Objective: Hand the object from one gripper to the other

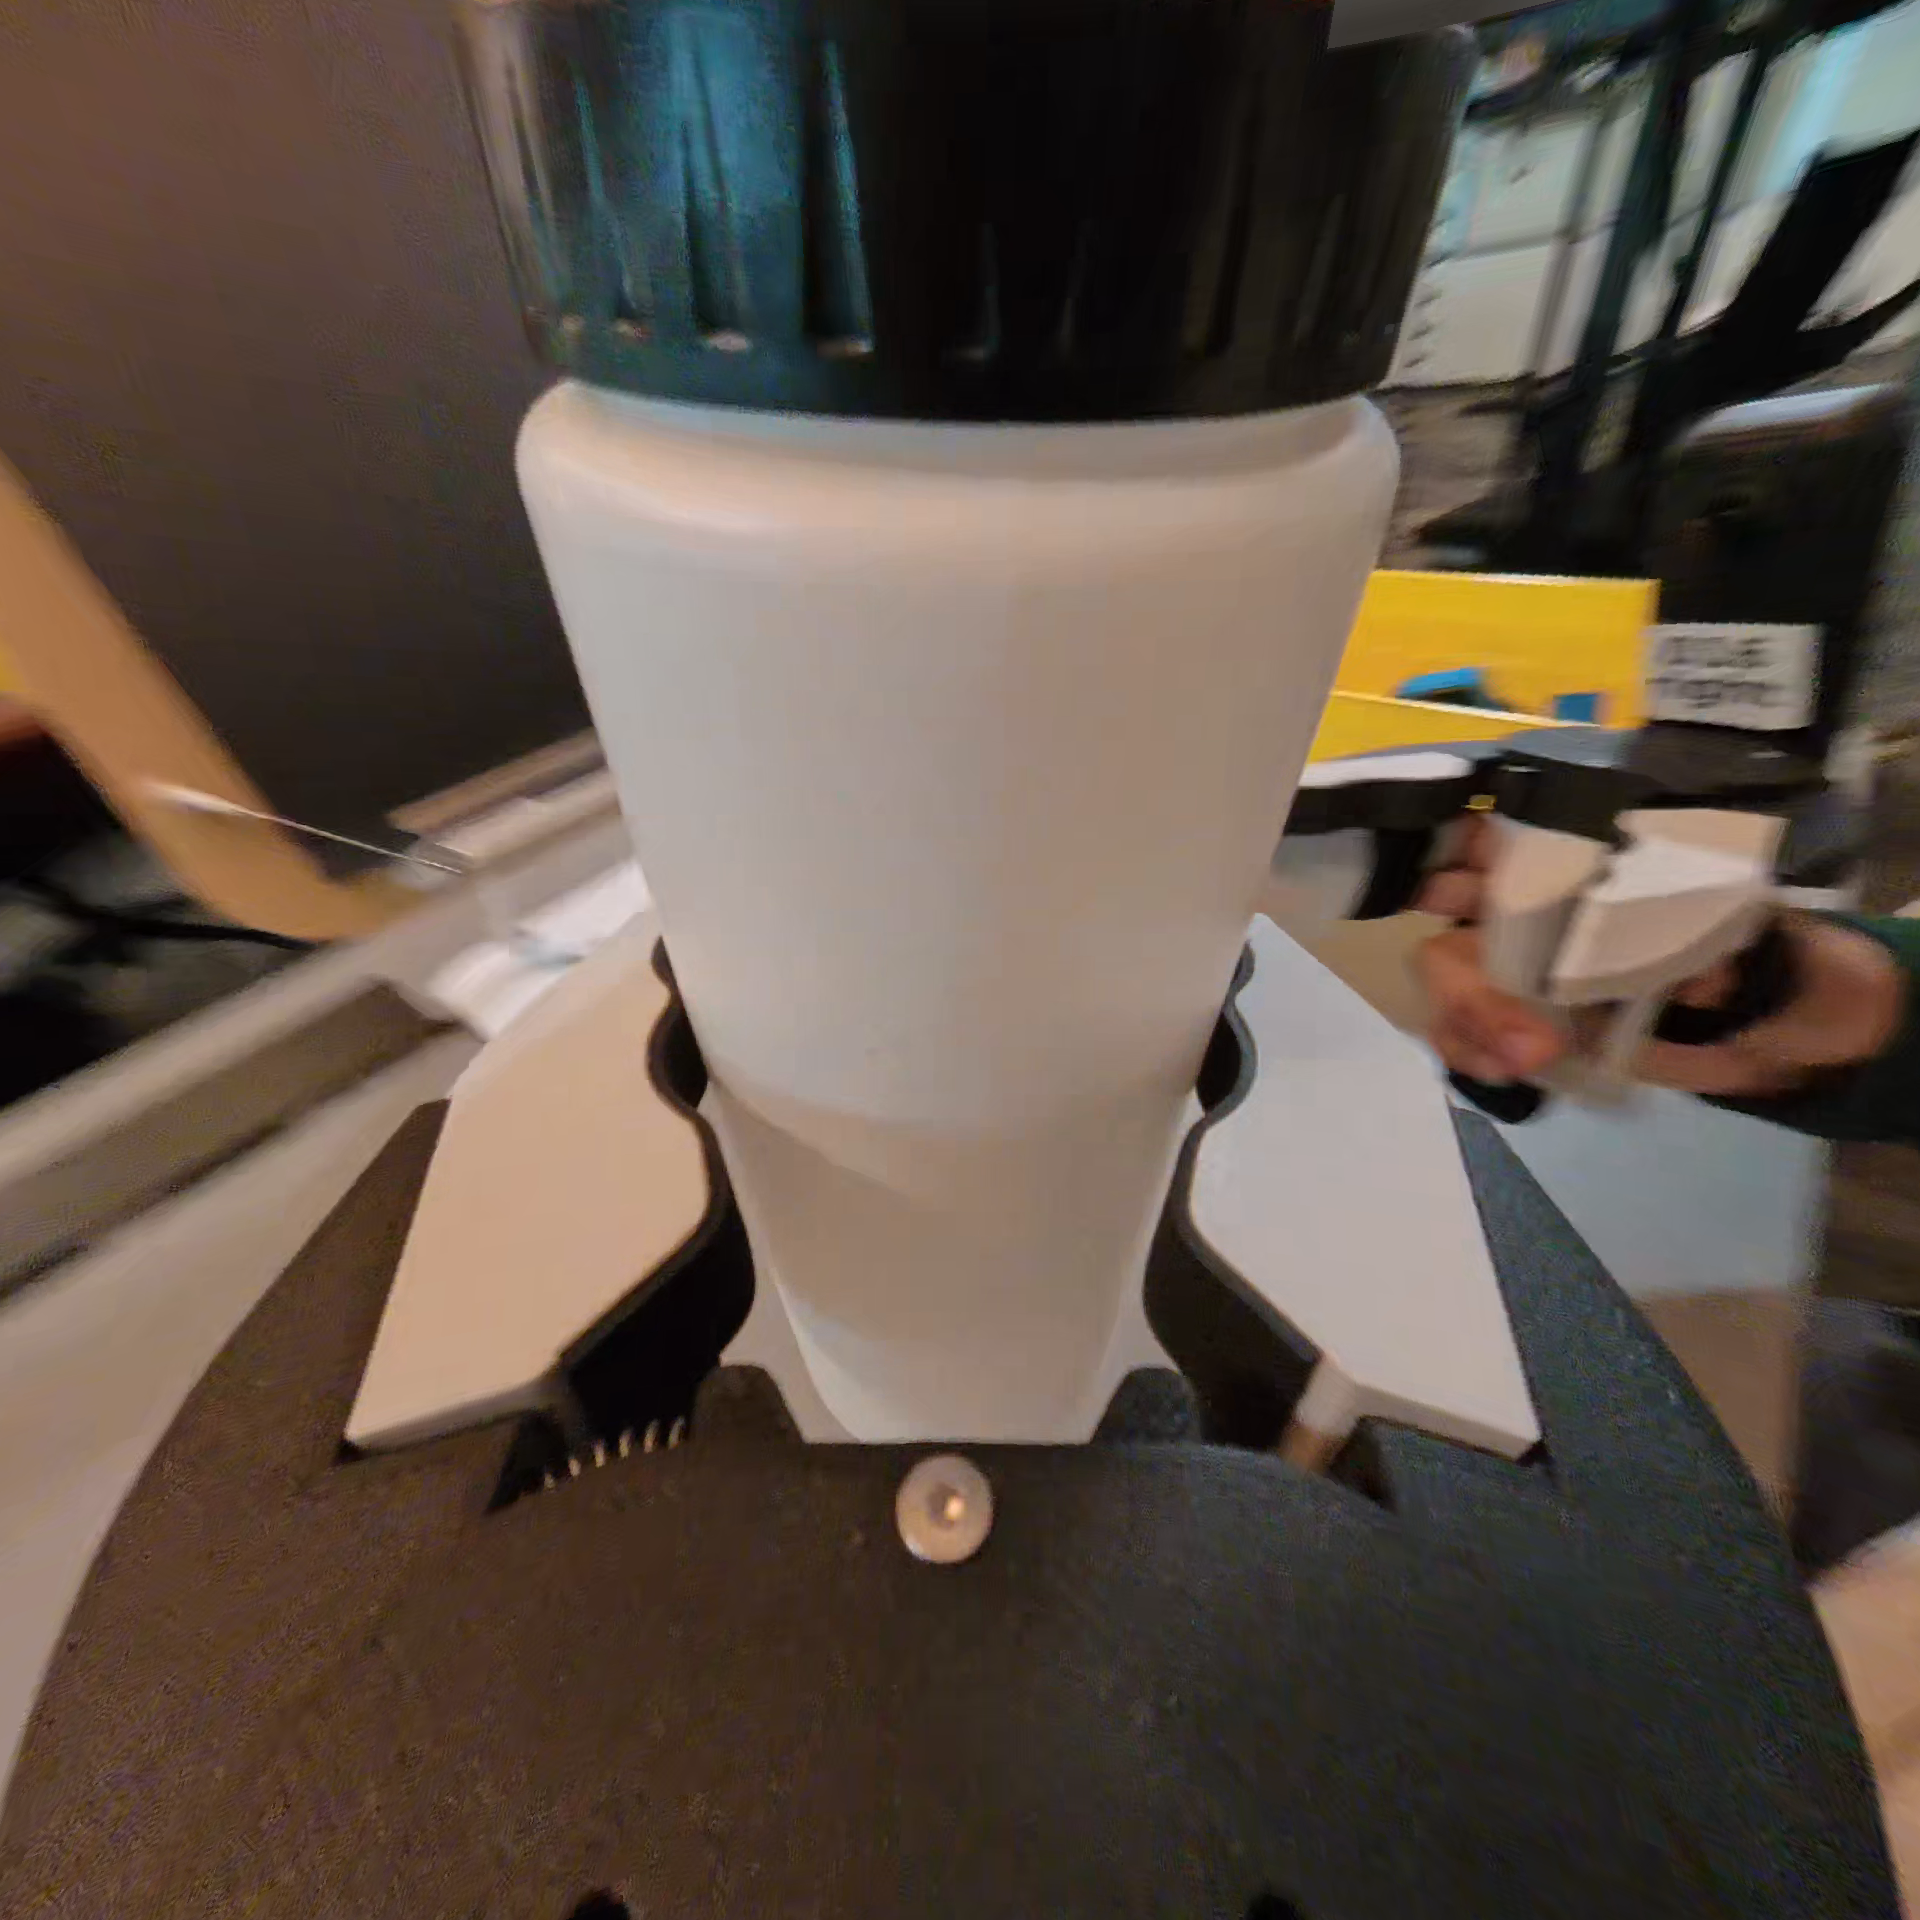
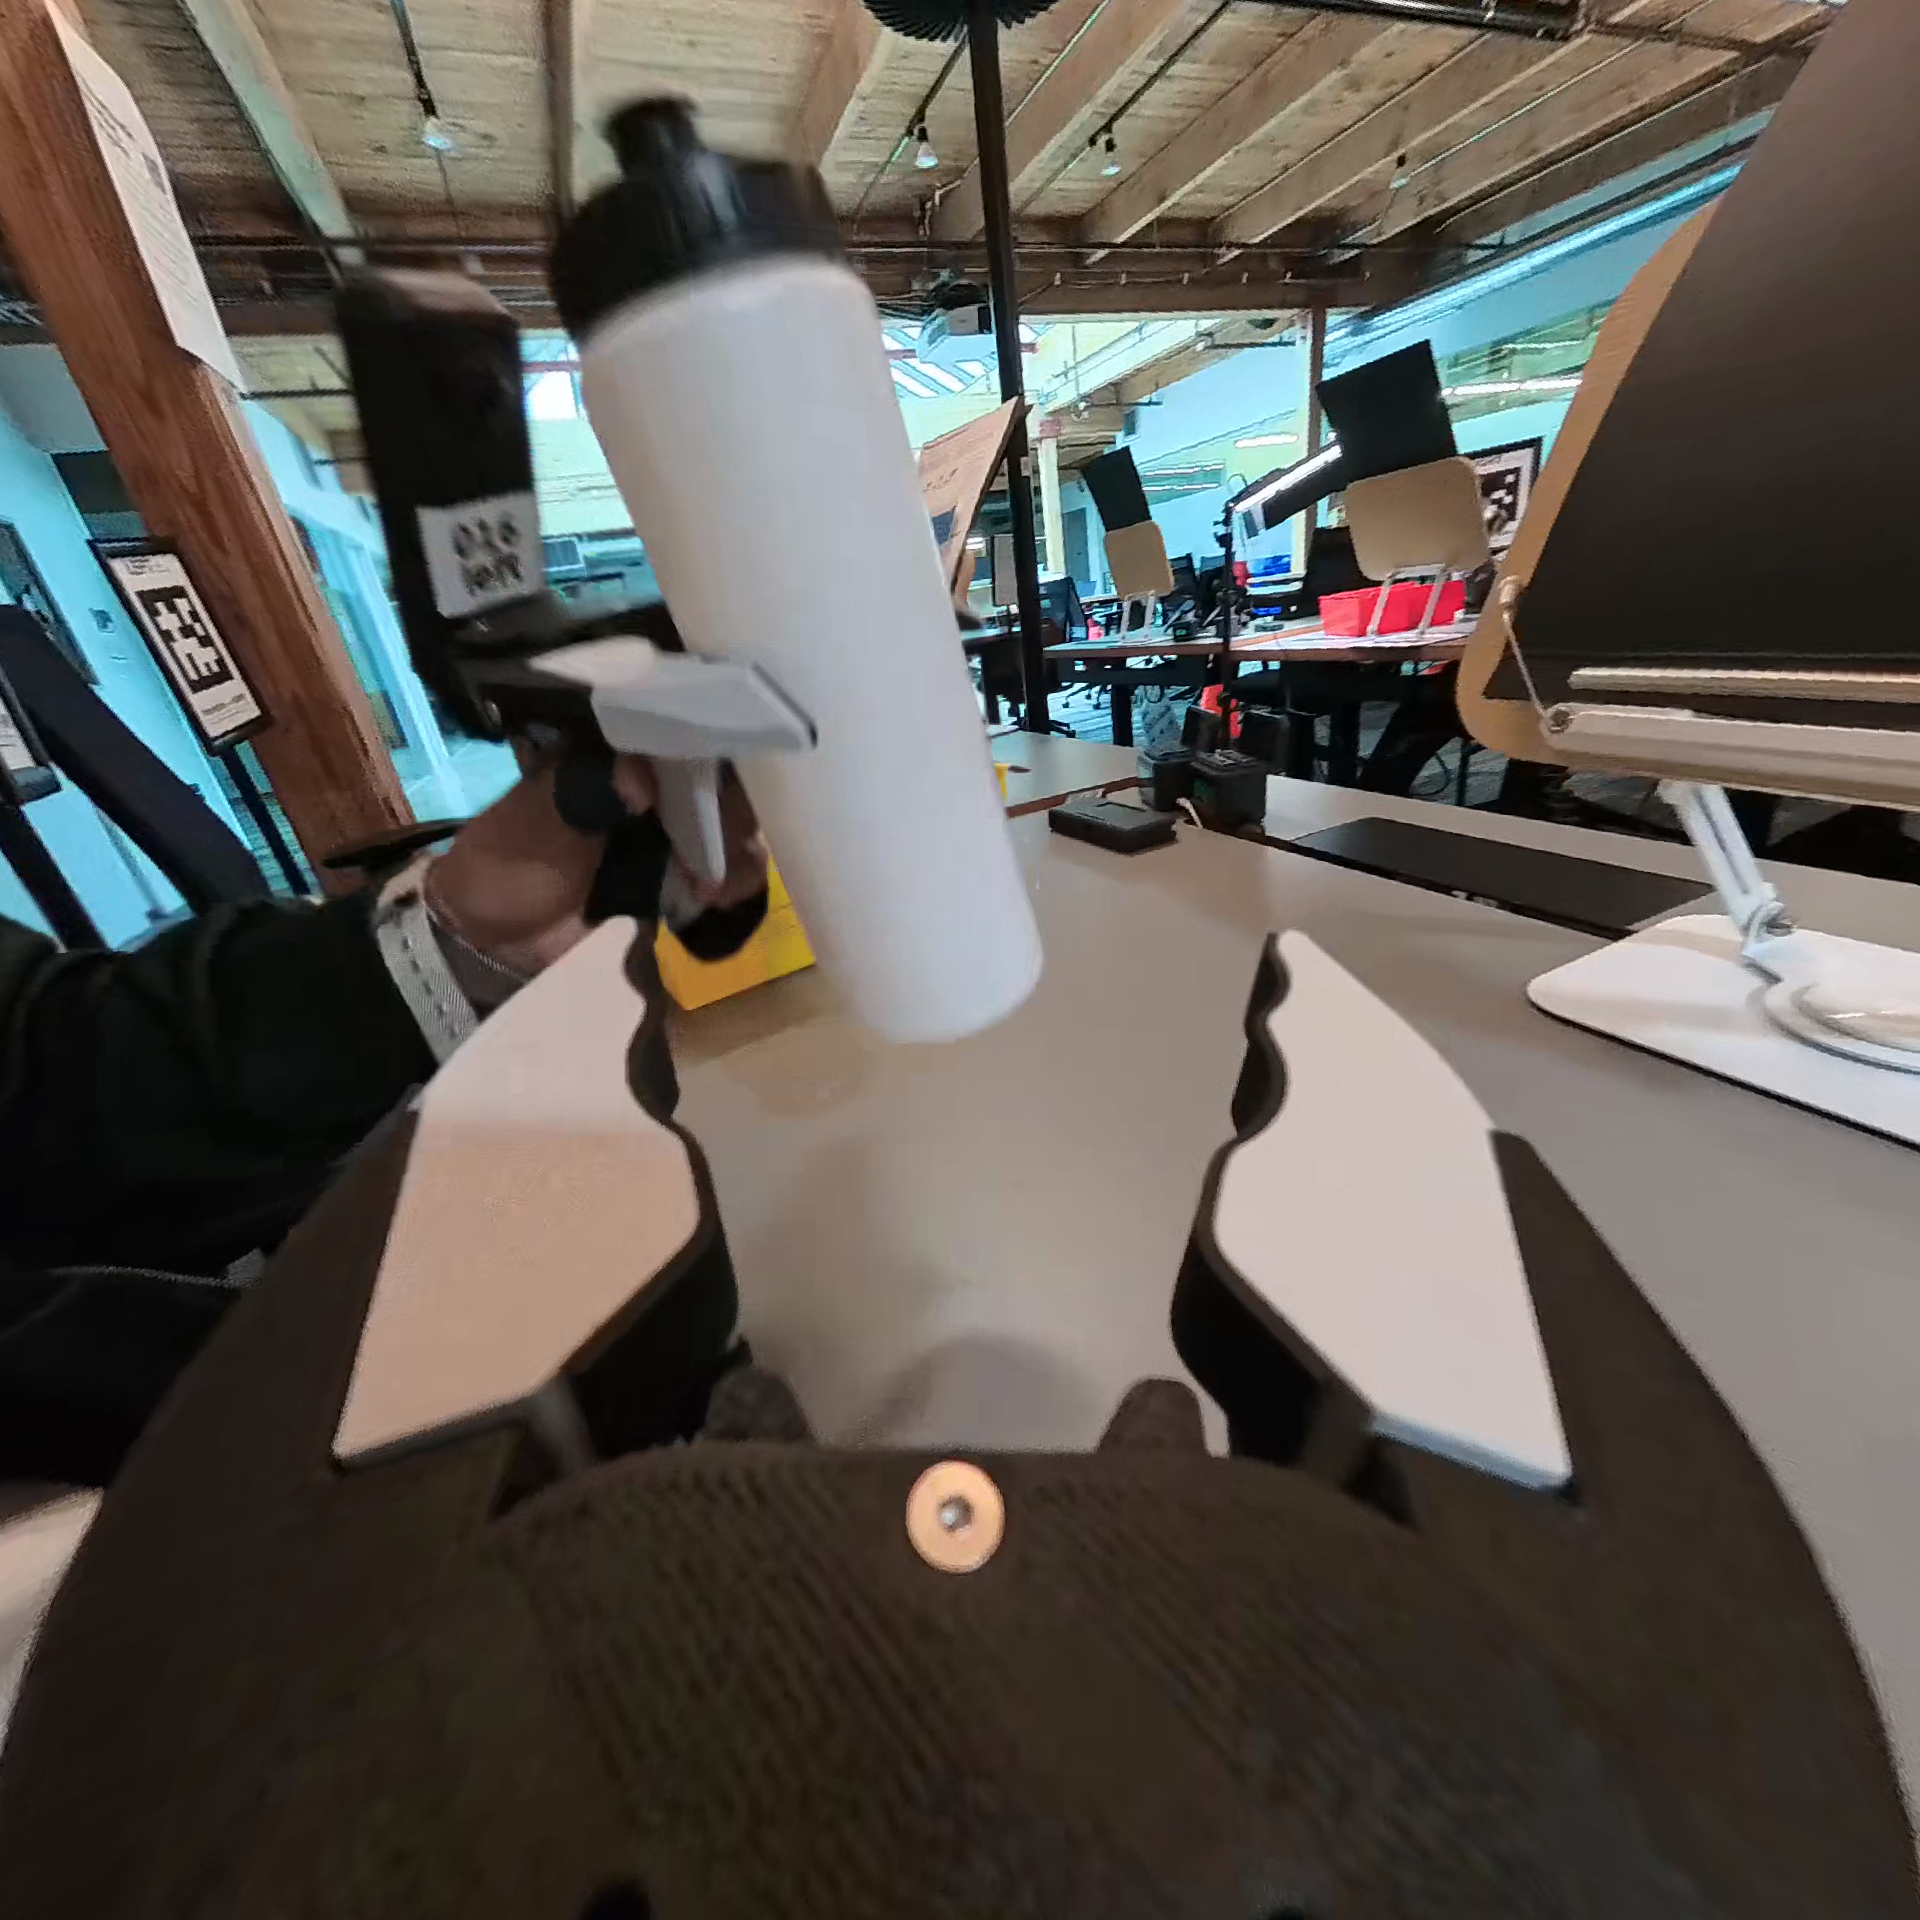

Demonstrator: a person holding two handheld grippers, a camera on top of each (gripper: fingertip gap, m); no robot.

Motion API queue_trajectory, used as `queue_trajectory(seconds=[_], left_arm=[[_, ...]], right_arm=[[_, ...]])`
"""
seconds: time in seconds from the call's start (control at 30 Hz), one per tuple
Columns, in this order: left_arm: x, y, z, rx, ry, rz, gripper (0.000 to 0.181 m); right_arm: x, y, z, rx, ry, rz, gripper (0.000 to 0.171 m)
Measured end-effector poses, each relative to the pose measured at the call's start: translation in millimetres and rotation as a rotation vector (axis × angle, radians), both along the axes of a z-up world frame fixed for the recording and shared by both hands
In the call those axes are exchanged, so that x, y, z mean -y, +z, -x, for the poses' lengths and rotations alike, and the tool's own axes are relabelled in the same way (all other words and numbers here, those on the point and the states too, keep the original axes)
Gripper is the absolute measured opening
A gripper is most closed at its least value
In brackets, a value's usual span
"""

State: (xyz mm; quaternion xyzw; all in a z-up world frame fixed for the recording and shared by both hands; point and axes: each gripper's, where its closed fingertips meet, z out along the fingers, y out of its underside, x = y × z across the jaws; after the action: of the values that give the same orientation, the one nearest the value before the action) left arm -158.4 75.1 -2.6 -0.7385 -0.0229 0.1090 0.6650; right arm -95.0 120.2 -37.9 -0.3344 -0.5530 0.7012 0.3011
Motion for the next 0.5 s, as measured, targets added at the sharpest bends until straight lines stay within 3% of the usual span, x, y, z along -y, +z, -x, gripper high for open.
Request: queue_trajectory(seconds=[0.27,0.5], left_arm=[[-25,-67,-52,0.334,-0.291,0.048,0.094],[-34,-77,-98,0.220,-0.419,0.136,0.095]], right_arm=[[2,26,-6,-0.011,0.058,-0.006,0.092],[37,53,-18,-0.014,0.164,-0.088,0.088]])
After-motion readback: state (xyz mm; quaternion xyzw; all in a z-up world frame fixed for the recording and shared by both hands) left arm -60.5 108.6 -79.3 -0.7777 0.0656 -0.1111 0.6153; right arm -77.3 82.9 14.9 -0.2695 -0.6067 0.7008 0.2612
